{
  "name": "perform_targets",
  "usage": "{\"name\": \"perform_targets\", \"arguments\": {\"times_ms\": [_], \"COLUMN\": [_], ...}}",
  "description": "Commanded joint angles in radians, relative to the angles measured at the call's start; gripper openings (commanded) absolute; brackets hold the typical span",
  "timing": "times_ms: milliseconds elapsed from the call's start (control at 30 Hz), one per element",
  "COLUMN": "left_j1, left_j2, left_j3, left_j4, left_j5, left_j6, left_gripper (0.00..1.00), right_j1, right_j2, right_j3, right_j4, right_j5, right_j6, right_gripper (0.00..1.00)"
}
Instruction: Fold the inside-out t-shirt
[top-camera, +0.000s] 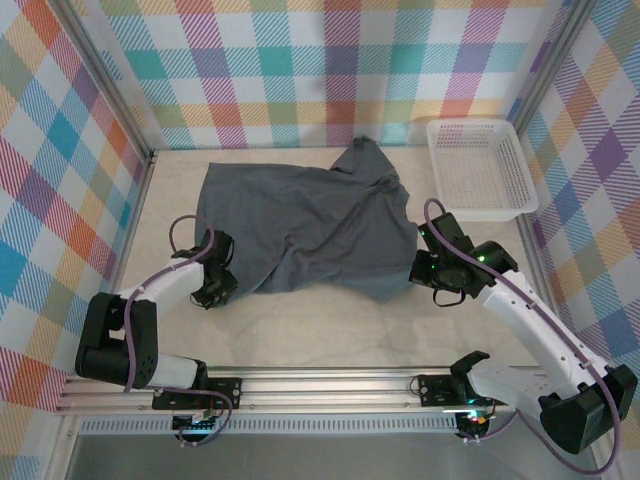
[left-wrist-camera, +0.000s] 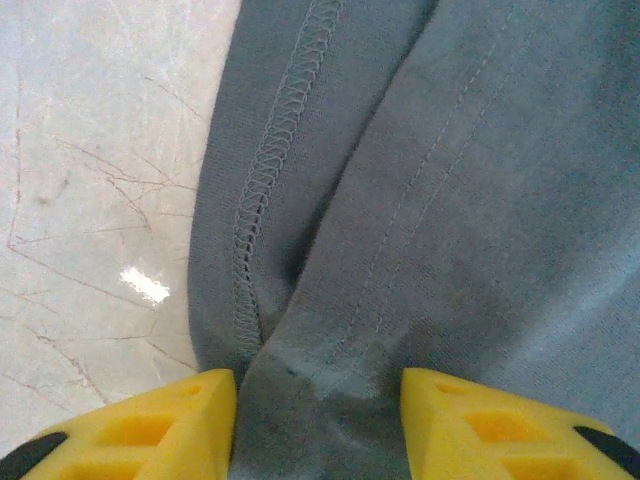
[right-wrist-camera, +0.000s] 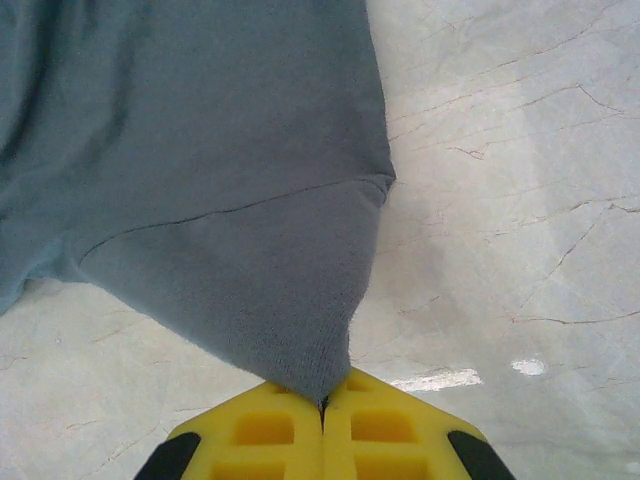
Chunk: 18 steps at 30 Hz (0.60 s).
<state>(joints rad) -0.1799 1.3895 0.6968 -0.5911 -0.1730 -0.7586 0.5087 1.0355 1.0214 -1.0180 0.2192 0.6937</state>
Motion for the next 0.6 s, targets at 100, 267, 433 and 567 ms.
{"name": "perform_targets", "arguments": {"times_ms": [100,267,433,567], "left_j1": [0.014,0.022,0.047,0.056], "left_j2": [-0.07,-0.108,-0.126,-0.117], "left_j3": [-0.01,-0.019,-0.019,0.016], "left_j4": [-0.011,0.012,0.027,-0.132], "left_j5": [0.012,0.057,0.079,-0.066], "left_j6": [0.01,0.01,0.021,-0.049], "left_gripper": [0.24,0.0,0.0,0.2], "right_j1": [-0.009,-0.009,-0.008,-0.009], "right_j2": [0.0,0.0,-0.003,-0.006], "right_j3": [0.018,0.016,0.028,0.027], "right_j4": [-0.001,0.003,-0.004,-0.008], "right_j5": [-0.029,-0.03,-0.023,-0.023], "right_j6": [0.004,0.004,-0.004,-0.004], "right_gripper": [0.0,0.0,0.0,0.0]}}
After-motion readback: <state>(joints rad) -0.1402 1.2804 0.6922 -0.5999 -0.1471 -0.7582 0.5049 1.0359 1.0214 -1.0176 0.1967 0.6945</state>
